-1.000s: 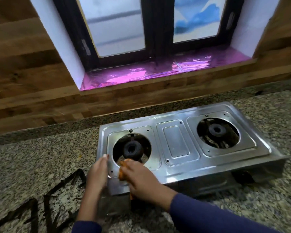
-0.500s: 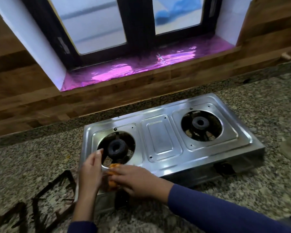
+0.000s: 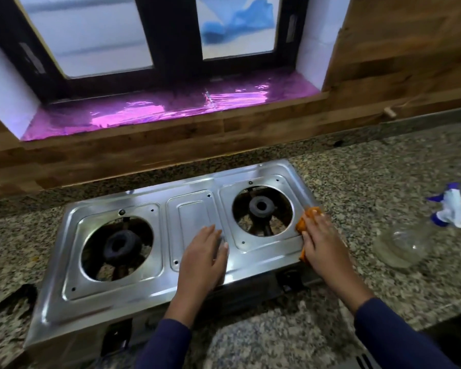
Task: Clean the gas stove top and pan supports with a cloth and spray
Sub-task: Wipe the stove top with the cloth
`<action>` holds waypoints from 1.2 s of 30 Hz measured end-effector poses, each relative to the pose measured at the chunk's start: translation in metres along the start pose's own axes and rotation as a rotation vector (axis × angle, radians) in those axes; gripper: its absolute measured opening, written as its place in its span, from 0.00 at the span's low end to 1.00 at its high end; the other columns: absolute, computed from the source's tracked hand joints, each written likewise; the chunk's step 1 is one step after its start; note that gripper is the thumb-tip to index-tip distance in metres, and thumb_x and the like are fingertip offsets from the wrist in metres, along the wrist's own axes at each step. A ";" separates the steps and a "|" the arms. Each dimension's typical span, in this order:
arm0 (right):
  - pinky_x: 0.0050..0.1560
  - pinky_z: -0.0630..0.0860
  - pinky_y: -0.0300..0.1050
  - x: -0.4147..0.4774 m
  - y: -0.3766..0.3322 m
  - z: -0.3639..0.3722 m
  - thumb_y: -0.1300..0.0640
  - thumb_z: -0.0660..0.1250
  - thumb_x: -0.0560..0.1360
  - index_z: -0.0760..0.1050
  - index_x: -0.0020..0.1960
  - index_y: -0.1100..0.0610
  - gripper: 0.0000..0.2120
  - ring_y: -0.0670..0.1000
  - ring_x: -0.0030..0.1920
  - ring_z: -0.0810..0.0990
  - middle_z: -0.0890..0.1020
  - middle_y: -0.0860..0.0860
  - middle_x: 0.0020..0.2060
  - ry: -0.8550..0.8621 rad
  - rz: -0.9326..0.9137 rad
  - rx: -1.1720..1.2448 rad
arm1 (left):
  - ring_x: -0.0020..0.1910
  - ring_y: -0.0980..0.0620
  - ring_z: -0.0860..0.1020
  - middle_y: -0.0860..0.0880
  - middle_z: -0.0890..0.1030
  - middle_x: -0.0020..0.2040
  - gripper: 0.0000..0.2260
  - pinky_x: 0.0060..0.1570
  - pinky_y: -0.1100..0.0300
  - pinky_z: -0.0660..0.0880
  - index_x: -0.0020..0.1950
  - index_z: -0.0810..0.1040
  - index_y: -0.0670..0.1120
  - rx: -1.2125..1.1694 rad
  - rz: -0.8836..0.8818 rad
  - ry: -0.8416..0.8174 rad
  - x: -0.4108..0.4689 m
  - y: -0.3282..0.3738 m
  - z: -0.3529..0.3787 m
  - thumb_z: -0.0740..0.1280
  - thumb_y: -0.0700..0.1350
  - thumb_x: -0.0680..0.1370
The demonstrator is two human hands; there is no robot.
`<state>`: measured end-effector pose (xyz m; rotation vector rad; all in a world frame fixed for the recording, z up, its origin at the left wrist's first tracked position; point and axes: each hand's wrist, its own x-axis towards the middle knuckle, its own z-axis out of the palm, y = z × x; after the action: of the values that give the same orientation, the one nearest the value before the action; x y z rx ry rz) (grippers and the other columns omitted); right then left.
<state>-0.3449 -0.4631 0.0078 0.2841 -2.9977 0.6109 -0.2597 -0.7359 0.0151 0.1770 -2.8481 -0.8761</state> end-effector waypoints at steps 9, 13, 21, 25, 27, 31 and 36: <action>0.76 0.51 0.42 -0.018 -0.018 0.005 0.51 0.58 0.82 0.63 0.77 0.50 0.24 0.49 0.77 0.58 0.60 0.48 0.78 -0.205 -0.331 0.109 | 0.71 0.45 0.69 0.45 0.73 0.71 0.24 0.68 0.48 0.68 0.70 0.73 0.45 0.167 -0.040 0.058 0.014 0.022 0.032 0.57 0.56 0.79; 0.76 0.52 0.47 0.015 0.024 -0.007 0.53 0.59 0.82 0.61 0.78 0.52 0.24 0.53 0.78 0.57 0.59 0.50 0.78 -0.110 -0.195 0.035 | 0.70 0.44 0.70 0.44 0.74 0.70 0.25 0.67 0.47 0.69 0.69 0.74 0.44 0.192 -0.036 0.057 0.014 0.023 0.035 0.54 0.56 0.79; 0.77 0.52 0.49 0.163 0.003 0.010 0.54 0.58 0.83 0.63 0.77 0.57 0.23 0.57 0.78 0.57 0.60 0.57 0.78 -0.157 -0.305 0.013 | 0.73 0.47 0.67 0.46 0.71 0.73 0.26 0.70 0.46 0.66 0.72 0.72 0.46 0.199 -0.065 0.050 0.013 0.022 0.036 0.51 0.58 0.81; 0.76 0.53 0.52 0.227 -0.037 0.031 0.54 0.57 0.83 0.61 0.77 0.59 0.23 0.59 0.77 0.57 0.60 0.60 0.77 -0.204 -0.299 0.021 | 0.75 0.50 0.65 0.48 0.69 0.74 0.25 0.71 0.47 0.65 0.73 0.70 0.47 0.182 -0.072 0.052 0.013 0.023 0.037 0.51 0.57 0.81; 0.75 0.53 0.50 0.232 -0.074 0.044 0.55 0.57 0.83 0.62 0.76 0.60 0.23 0.60 0.76 0.59 0.62 0.61 0.76 -0.246 -0.348 0.056 | 0.75 0.50 0.64 0.49 0.69 0.74 0.25 0.71 0.47 0.64 0.73 0.71 0.47 0.176 -0.076 0.056 0.013 0.023 0.038 0.52 0.57 0.81; 0.72 0.54 0.47 0.202 -0.166 0.077 0.56 0.61 0.81 0.67 0.73 0.60 0.22 0.60 0.74 0.62 0.66 0.61 0.74 -0.371 -0.639 0.130 | 0.74 0.49 0.66 0.48 0.71 0.73 0.23 0.71 0.49 0.65 0.72 0.72 0.46 0.190 -0.066 0.076 0.014 0.022 0.041 0.54 0.55 0.81; 0.75 0.53 0.49 0.176 -0.222 0.103 0.56 0.61 0.81 0.63 0.76 0.59 0.25 0.59 0.77 0.58 0.60 0.60 0.77 -0.485 -0.939 0.096 | 0.72 0.49 0.68 0.47 0.73 0.72 0.22 0.70 0.51 0.65 0.71 0.72 0.45 0.192 -0.050 0.107 0.015 0.025 0.039 0.57 0.52 0.80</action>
<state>-0.4773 -0.7331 0.0163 1.9083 -2.7032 0.6072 -0.2833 -0.6967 -0.0006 0.3095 -2.8351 -0.5808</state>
